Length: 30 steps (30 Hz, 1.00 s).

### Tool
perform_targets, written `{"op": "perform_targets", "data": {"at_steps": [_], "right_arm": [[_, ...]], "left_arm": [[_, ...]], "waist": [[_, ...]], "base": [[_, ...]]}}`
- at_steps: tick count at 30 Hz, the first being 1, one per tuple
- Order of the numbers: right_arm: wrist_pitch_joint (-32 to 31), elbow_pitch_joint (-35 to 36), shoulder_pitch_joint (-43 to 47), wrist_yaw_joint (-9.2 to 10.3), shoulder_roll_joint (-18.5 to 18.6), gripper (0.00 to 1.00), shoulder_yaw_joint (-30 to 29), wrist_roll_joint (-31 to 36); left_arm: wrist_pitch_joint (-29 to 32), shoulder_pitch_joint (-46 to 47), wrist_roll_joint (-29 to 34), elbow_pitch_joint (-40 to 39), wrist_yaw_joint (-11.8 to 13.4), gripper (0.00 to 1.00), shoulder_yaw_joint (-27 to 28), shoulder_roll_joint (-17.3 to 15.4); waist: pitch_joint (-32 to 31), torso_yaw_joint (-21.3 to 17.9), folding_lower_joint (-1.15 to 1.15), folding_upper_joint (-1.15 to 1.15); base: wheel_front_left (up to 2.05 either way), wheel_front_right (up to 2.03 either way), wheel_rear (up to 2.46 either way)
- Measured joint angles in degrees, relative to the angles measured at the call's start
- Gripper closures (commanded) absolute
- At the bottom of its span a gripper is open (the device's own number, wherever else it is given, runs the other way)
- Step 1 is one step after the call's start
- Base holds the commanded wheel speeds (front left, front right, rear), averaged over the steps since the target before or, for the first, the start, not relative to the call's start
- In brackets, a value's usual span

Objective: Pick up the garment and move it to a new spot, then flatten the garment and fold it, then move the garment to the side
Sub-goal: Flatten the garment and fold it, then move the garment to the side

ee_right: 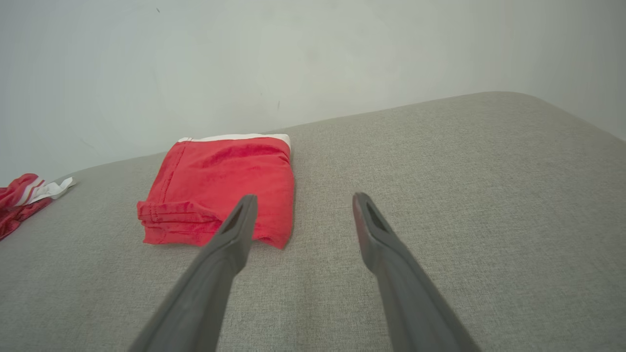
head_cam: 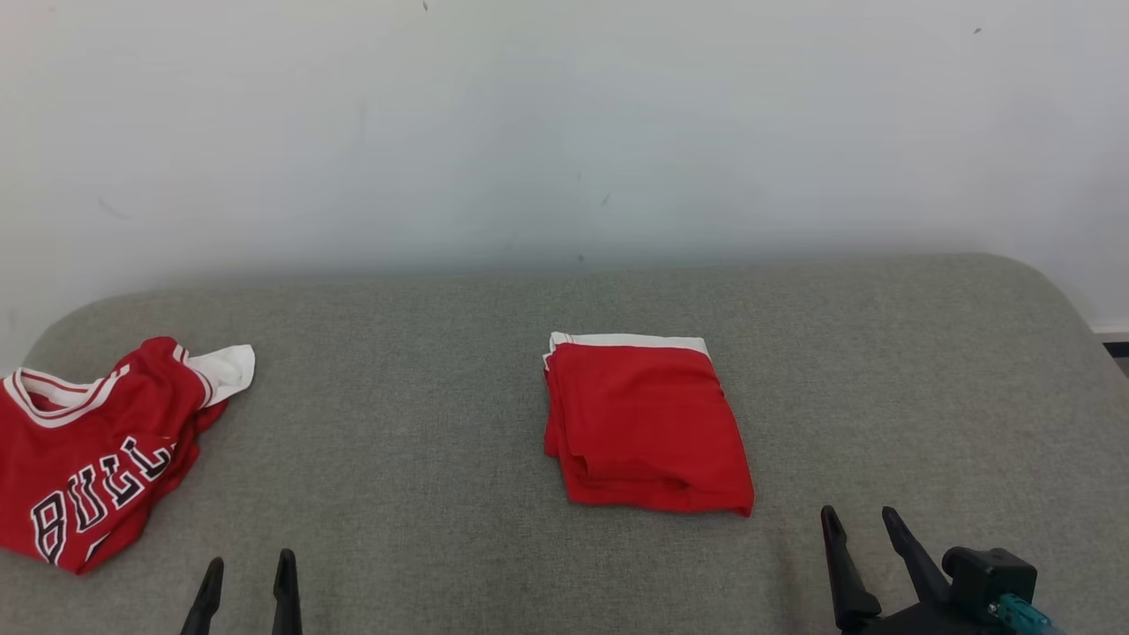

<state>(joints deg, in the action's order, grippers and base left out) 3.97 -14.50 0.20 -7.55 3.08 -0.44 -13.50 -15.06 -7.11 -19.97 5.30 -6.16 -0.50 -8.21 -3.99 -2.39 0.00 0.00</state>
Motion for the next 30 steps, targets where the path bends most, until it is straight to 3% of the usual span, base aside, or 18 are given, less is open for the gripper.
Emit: {"op": "perform_targets", "data": {"at_steps": [11, 30], "right_arm": [[-0.3, 0.3, 0.0, 0.0, 0.5, 0.0, -0.5, 1.5], [-3.4, 0.4, -0.3, 0.0, 0.3, 0.0, 0.0, 1.4]], "left_arm": [[0.0, 0.1, 3.4, 4.2, -0.5, 0.0, 2.5, 0.2], [0.0, 1.3, 2.7, 5.1, -1.2, 0.0, 2.8, 1.2]], "waist": [[0.5, -0.9, 0.0, 0.01], [1.3, -0.1, 0.0, 0.0]], "base": [[0.0, 0.0, 0.0], [0.0, 0.0, 0.0]]}}
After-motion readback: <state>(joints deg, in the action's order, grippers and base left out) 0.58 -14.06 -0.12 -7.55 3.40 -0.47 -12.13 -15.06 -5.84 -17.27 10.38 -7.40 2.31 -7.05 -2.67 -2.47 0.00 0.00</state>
